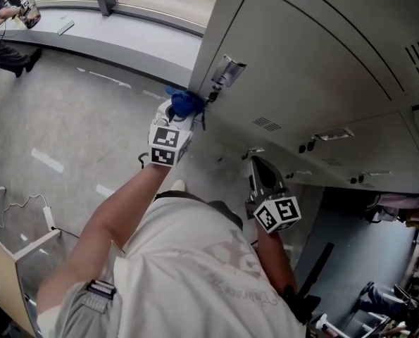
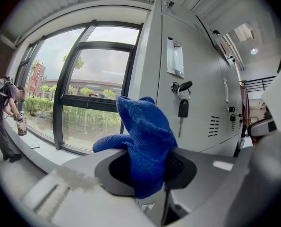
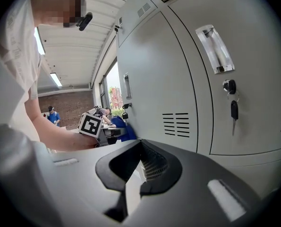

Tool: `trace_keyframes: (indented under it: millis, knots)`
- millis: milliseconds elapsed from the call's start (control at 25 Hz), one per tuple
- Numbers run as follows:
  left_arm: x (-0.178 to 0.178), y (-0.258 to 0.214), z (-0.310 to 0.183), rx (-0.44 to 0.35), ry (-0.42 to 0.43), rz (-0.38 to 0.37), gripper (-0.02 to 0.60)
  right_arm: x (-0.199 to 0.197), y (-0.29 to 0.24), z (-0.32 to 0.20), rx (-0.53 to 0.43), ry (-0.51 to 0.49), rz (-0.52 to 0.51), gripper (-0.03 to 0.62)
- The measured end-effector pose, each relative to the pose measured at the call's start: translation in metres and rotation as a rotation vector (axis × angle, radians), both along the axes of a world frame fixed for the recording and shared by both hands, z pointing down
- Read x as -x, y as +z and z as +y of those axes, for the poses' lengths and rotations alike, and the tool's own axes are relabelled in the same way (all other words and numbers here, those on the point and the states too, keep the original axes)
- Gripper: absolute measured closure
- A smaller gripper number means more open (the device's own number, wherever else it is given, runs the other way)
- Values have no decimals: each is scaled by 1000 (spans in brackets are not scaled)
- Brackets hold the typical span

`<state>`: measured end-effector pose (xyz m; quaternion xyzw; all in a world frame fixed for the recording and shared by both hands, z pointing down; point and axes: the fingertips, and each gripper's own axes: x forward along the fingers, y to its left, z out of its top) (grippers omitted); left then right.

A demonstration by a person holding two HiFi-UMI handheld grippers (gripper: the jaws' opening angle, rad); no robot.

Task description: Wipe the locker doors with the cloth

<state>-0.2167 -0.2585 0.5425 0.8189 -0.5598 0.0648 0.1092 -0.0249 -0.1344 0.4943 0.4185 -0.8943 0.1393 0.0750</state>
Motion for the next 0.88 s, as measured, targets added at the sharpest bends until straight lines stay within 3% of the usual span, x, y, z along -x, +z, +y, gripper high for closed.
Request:
trace_keyframes:
  millis: [320, 480, 680, 880]
  knots:
    - [-16, 2, 2, -8, -22, -32, 460, -2, 7, -4, 31, -25, -23, 586]
    - [-36, 5, 5, -19, 16, -41, 462, -8, 2, -7, 17, -42, -36, 588]
    - [-60, 3, 7, -16, -9, -35, 462, -31, -6, -6, 2, -45, -52, 586]
    - [-104, 5, 13, -19, 33, -57, 462, -53, -13, -3, -23, -69, -48, 588]
